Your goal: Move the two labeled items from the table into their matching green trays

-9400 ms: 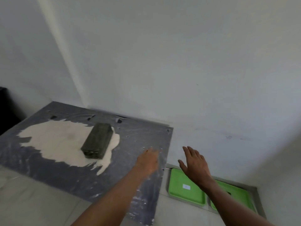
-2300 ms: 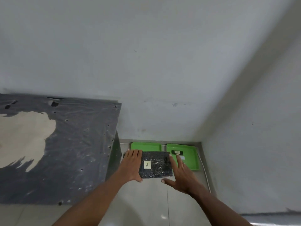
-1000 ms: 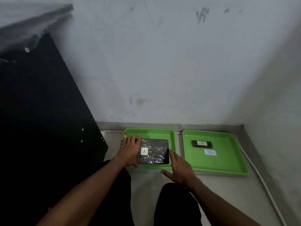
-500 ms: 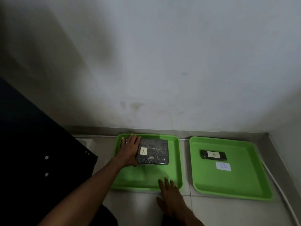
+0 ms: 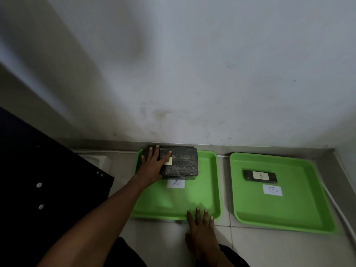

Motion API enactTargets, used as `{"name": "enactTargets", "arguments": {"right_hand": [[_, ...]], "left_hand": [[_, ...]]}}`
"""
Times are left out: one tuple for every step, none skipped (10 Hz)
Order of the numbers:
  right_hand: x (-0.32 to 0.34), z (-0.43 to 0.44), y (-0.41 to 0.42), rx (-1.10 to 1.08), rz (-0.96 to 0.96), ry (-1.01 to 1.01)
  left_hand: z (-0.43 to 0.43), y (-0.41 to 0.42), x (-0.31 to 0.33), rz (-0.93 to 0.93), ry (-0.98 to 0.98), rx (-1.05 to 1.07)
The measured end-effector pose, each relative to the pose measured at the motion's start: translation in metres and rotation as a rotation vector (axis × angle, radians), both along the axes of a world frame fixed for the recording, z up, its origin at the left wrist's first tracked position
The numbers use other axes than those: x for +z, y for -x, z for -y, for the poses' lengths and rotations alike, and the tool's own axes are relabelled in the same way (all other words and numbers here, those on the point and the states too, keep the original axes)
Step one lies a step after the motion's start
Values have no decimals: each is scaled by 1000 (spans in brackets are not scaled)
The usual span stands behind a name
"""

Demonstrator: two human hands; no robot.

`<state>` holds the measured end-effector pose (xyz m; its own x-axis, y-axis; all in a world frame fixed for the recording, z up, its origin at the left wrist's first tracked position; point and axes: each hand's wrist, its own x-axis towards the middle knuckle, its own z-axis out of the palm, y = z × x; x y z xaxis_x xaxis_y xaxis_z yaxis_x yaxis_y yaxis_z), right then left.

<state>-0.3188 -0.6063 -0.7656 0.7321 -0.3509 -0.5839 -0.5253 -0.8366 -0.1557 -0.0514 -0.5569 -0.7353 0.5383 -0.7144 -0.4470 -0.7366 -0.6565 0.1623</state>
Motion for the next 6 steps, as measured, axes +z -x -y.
{"name": "enactTargets", "arguments": {"right_hand": [[-15,1,8,-9,-38,-81],[-6,4,9,-10,-16,-79],[10,8,9,-13,31,-42],[40,14,1,-39,86,-11],[75,20,-8,-42,183,28],[113,27,-9,-74,258,98]], "left_hand": [[1,6,3,16,-8,7],[-1,9,11,37,-27,12],[-10,14,24,37,18,51],[-23,28,44,61,65,62],[-37,40,70,83,110,40],[-53,57,105,133,125,5]]}}
